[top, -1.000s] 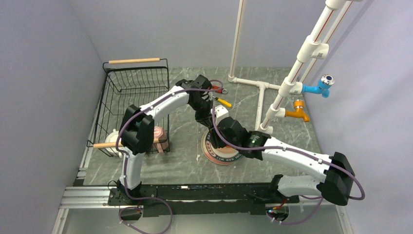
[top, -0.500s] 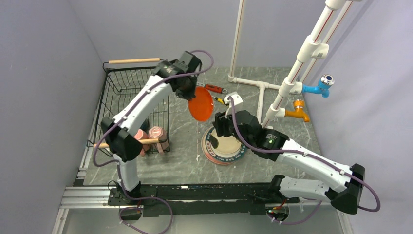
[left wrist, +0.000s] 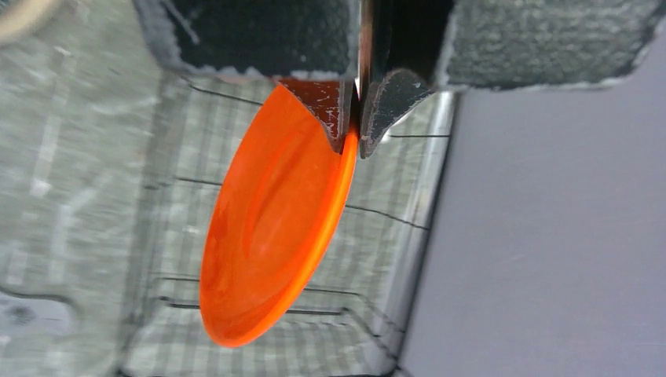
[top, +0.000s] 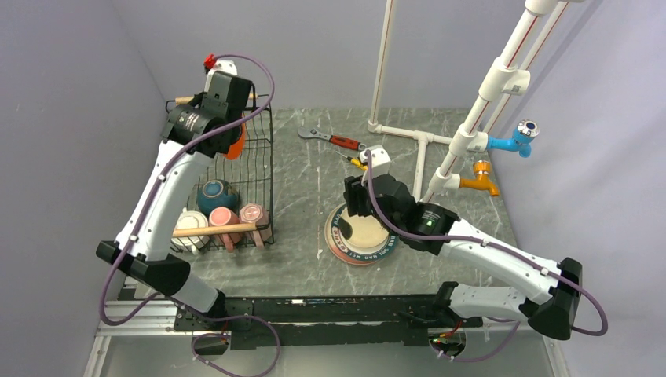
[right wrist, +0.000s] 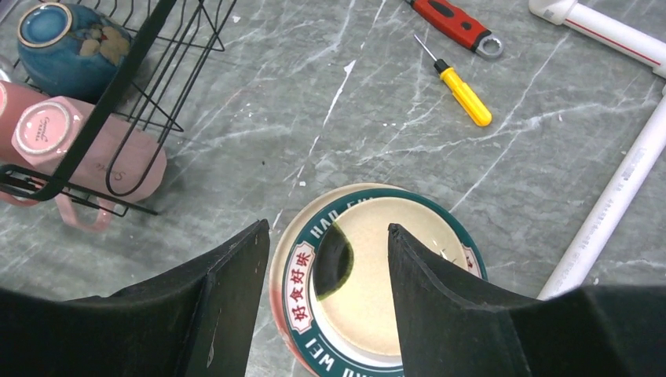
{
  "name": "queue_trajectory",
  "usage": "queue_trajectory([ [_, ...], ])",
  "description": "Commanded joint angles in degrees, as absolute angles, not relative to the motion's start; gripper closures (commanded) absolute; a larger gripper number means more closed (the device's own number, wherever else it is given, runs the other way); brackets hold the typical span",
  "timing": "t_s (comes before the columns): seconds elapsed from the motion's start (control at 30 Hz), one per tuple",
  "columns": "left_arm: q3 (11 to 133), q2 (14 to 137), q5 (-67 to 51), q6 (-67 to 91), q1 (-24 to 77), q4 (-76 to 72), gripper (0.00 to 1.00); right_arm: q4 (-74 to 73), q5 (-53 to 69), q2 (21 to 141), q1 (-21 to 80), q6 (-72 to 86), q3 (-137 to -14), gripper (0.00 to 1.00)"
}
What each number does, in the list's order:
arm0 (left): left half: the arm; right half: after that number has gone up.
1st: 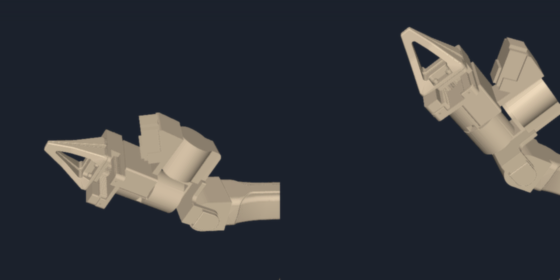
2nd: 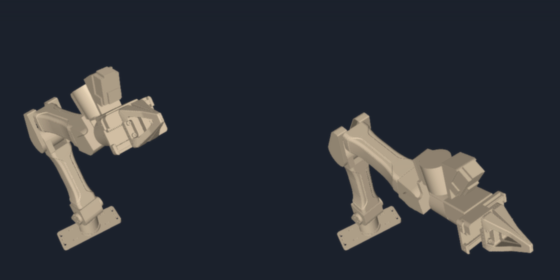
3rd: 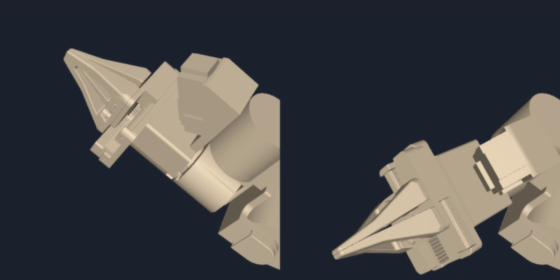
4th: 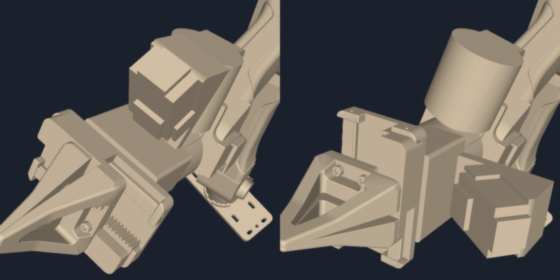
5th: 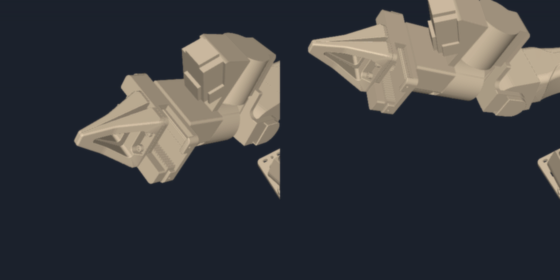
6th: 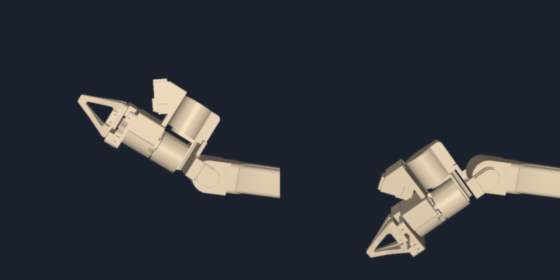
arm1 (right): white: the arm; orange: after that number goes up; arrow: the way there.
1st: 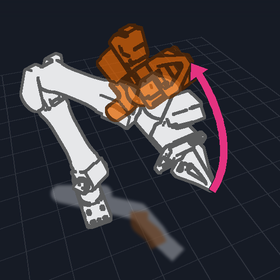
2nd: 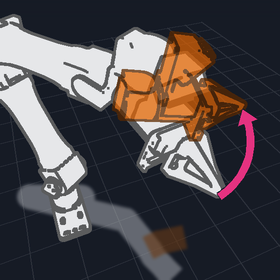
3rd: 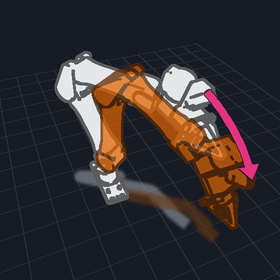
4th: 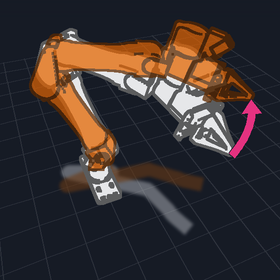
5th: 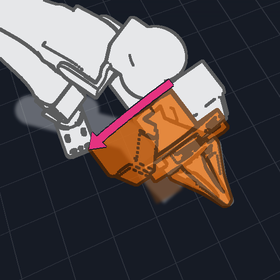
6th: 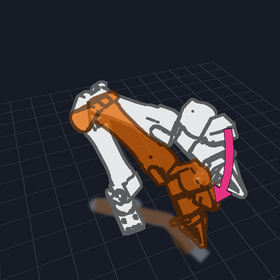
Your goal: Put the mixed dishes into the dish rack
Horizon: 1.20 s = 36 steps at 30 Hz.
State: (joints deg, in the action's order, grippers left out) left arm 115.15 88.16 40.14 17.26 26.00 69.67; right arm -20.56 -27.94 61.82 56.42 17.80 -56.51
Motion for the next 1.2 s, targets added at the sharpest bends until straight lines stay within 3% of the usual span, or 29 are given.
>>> queue_trajectory([
  [0.0,108.1,85.2,56.9,9.4,25.3,61.1,1.00,-22.4,-28.9,63.3,56.2,19.6,-61.6,0.41],
  [0.13,99.3,82.8,63.7,-3.7,24.0,46.5,1.00,-25.7,-28.0,65.0,56.0,20.8,-64.0,0.40],
  [0.27,92.8,82.0,62.9,-13.5,20.3,33.5,1.00,-29.9,-25.9,67.7,55.8,21.6,-67.2,0.40],
  [0.83,84.6,95.1,61.0,-12.1,8.8,22.5,1.00,-39.8,-16.5,75.7,50.0,20.8,-76.4,0.34],
  [1.17,88.0,102.5,57.5,-7.7,5.5,27.1,1.00,-40.0,-12.6,78.1,44.8,20.6,-77.2,0.34],
])
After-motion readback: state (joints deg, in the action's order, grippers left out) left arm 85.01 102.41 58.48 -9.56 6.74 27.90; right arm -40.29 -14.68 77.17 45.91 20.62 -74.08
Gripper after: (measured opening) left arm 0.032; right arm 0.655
